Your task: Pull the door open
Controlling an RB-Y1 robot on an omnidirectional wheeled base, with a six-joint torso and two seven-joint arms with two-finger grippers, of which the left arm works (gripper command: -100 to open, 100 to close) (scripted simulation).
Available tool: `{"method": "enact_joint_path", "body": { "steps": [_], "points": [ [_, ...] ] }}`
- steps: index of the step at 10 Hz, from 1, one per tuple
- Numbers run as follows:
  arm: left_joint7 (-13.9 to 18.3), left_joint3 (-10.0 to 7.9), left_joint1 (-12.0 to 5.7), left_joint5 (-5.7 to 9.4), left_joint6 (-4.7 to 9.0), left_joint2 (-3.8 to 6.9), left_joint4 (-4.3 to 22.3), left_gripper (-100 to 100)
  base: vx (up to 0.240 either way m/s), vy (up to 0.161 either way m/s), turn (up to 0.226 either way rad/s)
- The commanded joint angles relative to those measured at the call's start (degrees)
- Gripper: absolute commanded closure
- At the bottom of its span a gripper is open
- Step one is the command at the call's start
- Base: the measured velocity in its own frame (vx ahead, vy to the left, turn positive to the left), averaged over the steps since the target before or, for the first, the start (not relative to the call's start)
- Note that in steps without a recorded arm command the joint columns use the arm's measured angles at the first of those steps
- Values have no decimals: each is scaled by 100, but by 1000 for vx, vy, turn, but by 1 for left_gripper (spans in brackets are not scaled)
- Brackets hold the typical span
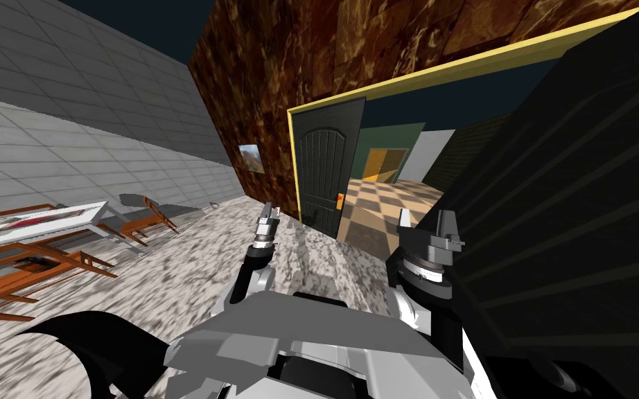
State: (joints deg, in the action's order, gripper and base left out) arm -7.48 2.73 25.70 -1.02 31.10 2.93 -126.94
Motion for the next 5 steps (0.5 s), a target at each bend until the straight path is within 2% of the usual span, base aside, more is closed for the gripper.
{"method": "enact_joint_path", "body": {
  "steps": [1, 2, 5],
  "points": [
    [79, 8, -151, 41, -93, 71, 257, -100, 129, -53, -70],
    [79, 8, -151, 41, -93, 71, 257, -100, 100, -39, -38],
    [172, 39, -323, 87, -174, 149, 607, -100, 74, -35, -51]
  ]
}}
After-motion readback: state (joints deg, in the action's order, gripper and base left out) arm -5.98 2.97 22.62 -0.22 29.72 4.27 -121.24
